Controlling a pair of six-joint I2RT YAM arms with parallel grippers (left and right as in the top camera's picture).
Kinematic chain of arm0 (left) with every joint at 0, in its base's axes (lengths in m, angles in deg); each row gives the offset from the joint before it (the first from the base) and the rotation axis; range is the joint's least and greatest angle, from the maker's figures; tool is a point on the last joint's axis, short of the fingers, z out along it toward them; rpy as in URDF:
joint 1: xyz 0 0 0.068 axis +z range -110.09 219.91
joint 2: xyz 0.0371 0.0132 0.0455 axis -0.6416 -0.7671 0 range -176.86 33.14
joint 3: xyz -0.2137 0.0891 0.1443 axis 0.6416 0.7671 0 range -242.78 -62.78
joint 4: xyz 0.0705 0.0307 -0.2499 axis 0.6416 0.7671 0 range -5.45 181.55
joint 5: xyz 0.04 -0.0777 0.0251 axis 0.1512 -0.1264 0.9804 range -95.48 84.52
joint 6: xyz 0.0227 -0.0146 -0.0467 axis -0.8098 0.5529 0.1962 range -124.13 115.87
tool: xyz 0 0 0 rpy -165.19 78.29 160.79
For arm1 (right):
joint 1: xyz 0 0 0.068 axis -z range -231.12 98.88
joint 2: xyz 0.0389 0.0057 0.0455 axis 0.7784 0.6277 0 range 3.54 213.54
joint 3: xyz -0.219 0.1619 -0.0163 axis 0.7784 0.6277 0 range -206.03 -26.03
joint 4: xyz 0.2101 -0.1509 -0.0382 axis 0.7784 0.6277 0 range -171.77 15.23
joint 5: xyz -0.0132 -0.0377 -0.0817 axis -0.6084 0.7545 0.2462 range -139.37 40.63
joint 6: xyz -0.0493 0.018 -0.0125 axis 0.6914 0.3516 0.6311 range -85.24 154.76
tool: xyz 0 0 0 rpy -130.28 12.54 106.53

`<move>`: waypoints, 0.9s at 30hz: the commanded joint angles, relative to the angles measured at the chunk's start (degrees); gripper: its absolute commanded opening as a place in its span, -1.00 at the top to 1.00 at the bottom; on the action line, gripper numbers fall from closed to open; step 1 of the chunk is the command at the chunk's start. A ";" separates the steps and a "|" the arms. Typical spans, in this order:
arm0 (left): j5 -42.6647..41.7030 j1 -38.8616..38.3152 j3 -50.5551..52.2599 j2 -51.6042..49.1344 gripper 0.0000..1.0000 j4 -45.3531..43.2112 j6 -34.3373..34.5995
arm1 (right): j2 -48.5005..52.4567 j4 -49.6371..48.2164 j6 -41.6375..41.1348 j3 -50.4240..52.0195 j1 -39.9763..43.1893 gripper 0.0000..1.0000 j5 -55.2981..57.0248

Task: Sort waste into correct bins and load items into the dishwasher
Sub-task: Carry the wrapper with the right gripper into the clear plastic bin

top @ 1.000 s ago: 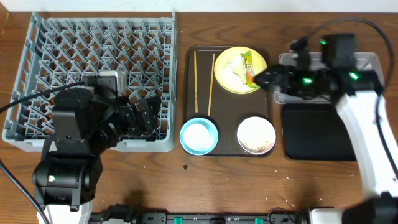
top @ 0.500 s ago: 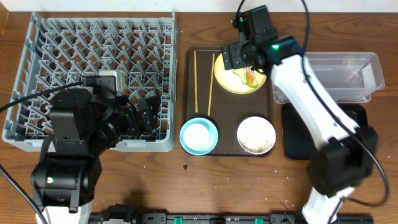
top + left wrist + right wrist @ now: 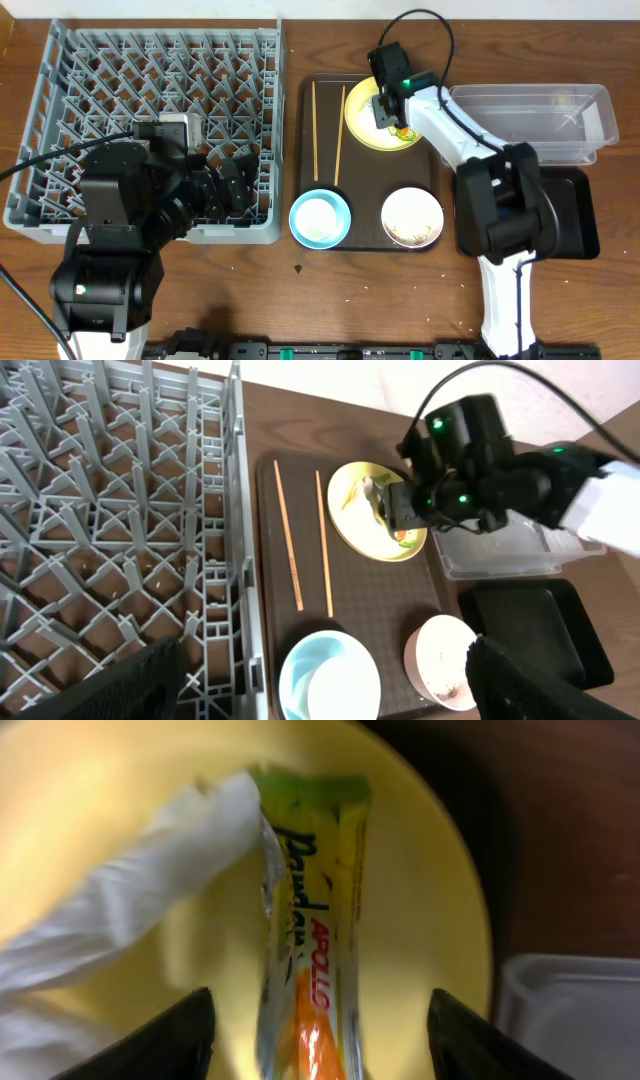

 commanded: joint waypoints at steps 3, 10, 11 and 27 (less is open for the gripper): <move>-0.59 -0.17 -1.53 0.04 -0.81 0.04 -0.33 | 0.98 -0.15 -1.68 -0.61 1.53 0.38 -2.38; -0.59 -0.17 -1.53 0.04 -0.81 0.04 -0.33 | -3.34 0.79 -1.88 -0.70 2.89 0.98 -3.48; -0.59 -0.17 -1.53 0.04 -0.81 0.04 -0.33 | -4.87 1.01 -1.88 -0.70 3.26 0.98 -4.68; -0.59 -0.17 -1.53 0.04 -0.81 0.04 -0.33 | -17.40 22.40 -31.74 -0.61 23.19 0.98 -9.77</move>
